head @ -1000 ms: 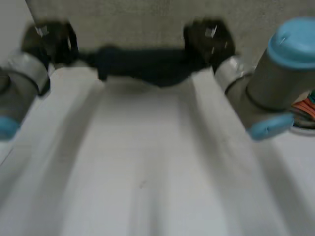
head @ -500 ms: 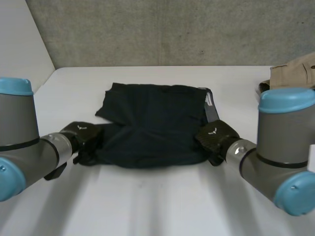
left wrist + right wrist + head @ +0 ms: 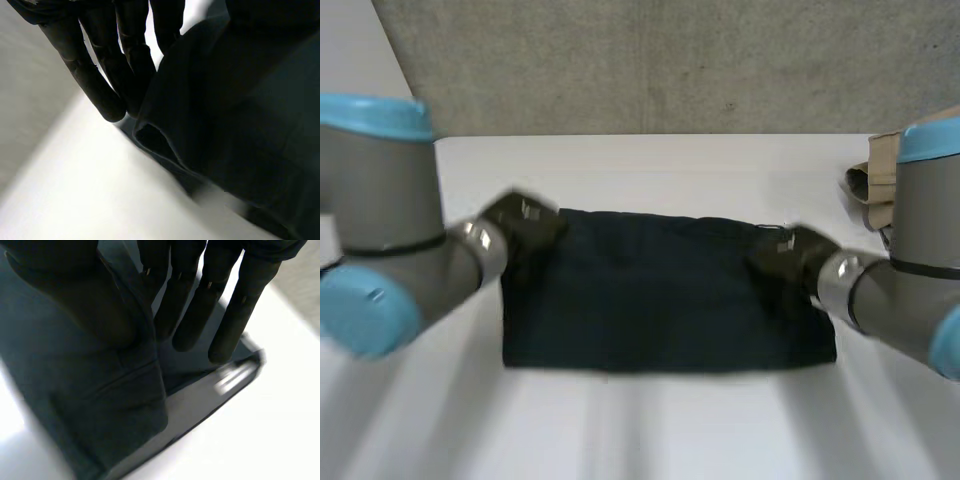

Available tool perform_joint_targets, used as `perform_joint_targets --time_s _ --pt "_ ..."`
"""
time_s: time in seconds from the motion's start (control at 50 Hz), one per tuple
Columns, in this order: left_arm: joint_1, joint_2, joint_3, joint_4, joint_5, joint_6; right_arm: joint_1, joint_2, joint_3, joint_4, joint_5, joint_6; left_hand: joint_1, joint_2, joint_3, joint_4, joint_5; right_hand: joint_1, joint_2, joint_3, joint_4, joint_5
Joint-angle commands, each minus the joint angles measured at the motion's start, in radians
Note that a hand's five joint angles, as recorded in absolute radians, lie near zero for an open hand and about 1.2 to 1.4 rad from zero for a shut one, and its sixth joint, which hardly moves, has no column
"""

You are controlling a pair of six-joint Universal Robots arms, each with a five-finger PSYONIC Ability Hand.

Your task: Fold the laundry.

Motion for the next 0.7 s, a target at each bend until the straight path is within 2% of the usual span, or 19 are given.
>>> perform_joint_targets --time_s 0.02,0.08,0.2,0.22,0.24,0.26,0.3,0.38,0.46,0.54,0.56,0.64,0.7 --pt "0.018 -0.269 0.368 0.179 -0.022 -0.049 0.004 0.112 -0.063 -0.370 0.106 0.129 0.231 0.200 0.206 0.198 0.227 0.284 0.222 0.207 0.201 0.205" --pt "0.021 -0.355 0.480 0.200 -0.029 -0.052 0.012 0.157 -0.076 -0.481 0.121 0.126 0.231 0.200 0.206 0.198 0.227 0.284 0.222 0.207 0.201 0.205" --pt "0.005 -0.593 0.744 0.245 -0.098 -0.056 0.037 0.330 -0.137 -0.838 0.126 0.093 0.231 0.200 0.206 0.198 0.227 0.284 0.222 0.207 0.201 0.205" --pt "0.004 -0.613 0.770 0.249 -0.105 -0.058 0.040 0.359 -0.149 -0.883 0.126 0.087 0.138 0.107 0.114 0.106 0.134 0.284 0.222 0.207 0.201 0.205" --pt "0.001 -0.630 0.791 0.252 -0.109 -0.058 0.043 0.385 -0.165 -0.923 0.129 0.079 -0.212 -0.243 -0.236 -0.244 -0.216 -0.129 -0.191 -0.206 -0.212 -0.208" --pt "-0.010 -0.650 0.822 0.252 -0.127 -0.060 0.052 0.434 -0.195 -0.976 0.134 0.058 -0.991 -1.022 -1.015 -1.024 -0.995 -0.938 -1.000 -1.015 -1.021 -1.017" --pt "-0.027 -0.651 0.835 0.249 -0.138 -0.063 0.070 0.468 -0.214 -0.974 0.149 0.021 -0.991 -1.022 -1.015 -1.024 -0.995 -0.915 -0.977 -0.992 -0.998 -0.994" --pt "-0.041 -0.587 0.775 0.246 -0.177 -0.084 0.070 0.433 -0.191 -0.932 0.195 -0.007 -0.991 -1.022 -1.015 -1.024 -0.995 -0.938 -1.000 -1.015 -1.021 -1.017" --pt "-0.030 -0.475 0.631 0.269 -0.204 -0.127 0.050 0.300 -0.104 -0.862 0.218 0.033 -0.991 -1.022 -1.015 -1.024 -0.995 -0.938 -1.000 -1.015 -1.021 -1.017" --pt "-0.024 -0.363 0.476 0.314 -0.195 -0.187 0.035 0.148 -0.041 -0.608 0.181 0.054 -0.991 -1.022 -1.015 -1.024 -0.995 -0.938 -1.000 -1.015 -1.021 -1.017" --pt "-0.024 -0.320 0.415 0.330 -0.183 -0.210 0.023 0.113 -0.037 -0.478 0.152 0.057 -0.991 -1.022 -1.015 -1.024 -0.995 -0.938 -1.000 -1.015 -1.021 -1.017" --pt "-0.027 -0.242 0.290 0.349 -0.134 -0.266 0.001 0.103 -0.031 -0.214 0.124 0.073 -0.991 -1.022 -1.015 -1.024 -0.995 -0.938 -1.000 -1.015 -1.021 -1.017" --pt "-0.031 -0.197 0.215 0.352 -0.096 -0.303 -0.014 0.106 -0.018 -0.142 0.138 0.088 -0.991 -1.022 -1.015 -1.024 -0.995 -0.938 -1.000 -1.015 -1.021 -1.017"
